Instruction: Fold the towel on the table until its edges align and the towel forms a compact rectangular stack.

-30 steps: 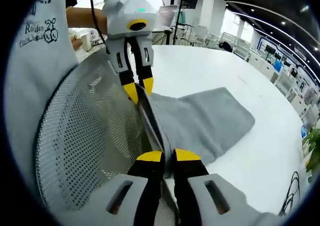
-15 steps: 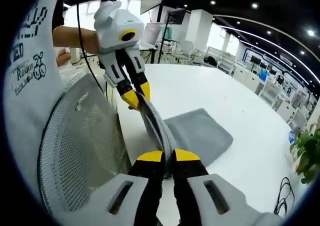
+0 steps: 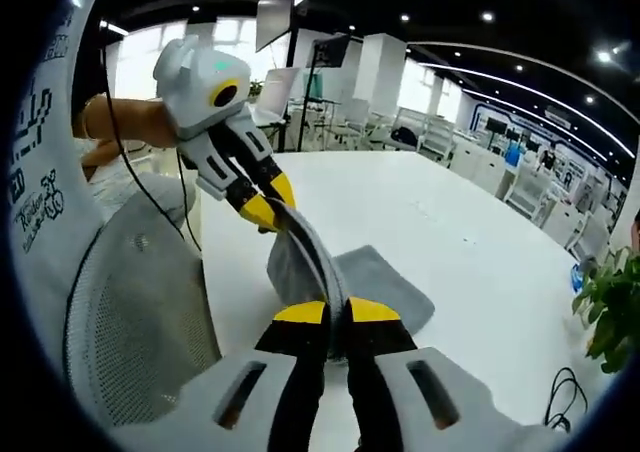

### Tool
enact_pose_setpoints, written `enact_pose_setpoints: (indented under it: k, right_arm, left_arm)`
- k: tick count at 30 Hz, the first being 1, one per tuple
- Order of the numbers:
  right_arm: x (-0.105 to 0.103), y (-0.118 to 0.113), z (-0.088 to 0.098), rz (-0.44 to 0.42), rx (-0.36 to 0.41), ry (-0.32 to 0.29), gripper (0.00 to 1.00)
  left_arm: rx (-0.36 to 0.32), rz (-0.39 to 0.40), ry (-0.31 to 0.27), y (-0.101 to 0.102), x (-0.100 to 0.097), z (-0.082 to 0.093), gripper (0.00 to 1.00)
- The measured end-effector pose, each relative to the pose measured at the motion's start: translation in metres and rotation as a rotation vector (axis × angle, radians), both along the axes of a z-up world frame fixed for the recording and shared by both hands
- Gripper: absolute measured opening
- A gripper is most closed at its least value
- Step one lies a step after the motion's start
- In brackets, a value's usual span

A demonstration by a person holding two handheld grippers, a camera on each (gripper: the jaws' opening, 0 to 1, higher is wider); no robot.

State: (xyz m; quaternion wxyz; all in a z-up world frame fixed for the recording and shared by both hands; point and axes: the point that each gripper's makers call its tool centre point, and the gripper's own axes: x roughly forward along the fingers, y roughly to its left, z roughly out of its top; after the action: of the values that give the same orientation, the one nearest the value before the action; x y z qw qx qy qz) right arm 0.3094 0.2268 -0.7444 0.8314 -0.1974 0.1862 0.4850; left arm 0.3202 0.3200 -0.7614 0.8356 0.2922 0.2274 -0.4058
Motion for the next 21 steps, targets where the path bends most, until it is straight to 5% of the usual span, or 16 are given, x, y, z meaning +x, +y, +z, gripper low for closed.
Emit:
enact_pose_setpoints:
  k: [10, 21]
  right_arm:
    - [0.033, 0.001, 0.002, -0.017, 0.024, 0.023, 0.04]
    - [0.080, 0.003, -0.032, -0.066, 0.002, 0.055, 0.04]
  left_arm:
    - [-0.001, 0.006, -0.024, -0.001, 0.033, 0.001, 0.09]
    - [0.034, 0.024, 0.000, 0.000, 0.072, -0.030, 0.09]
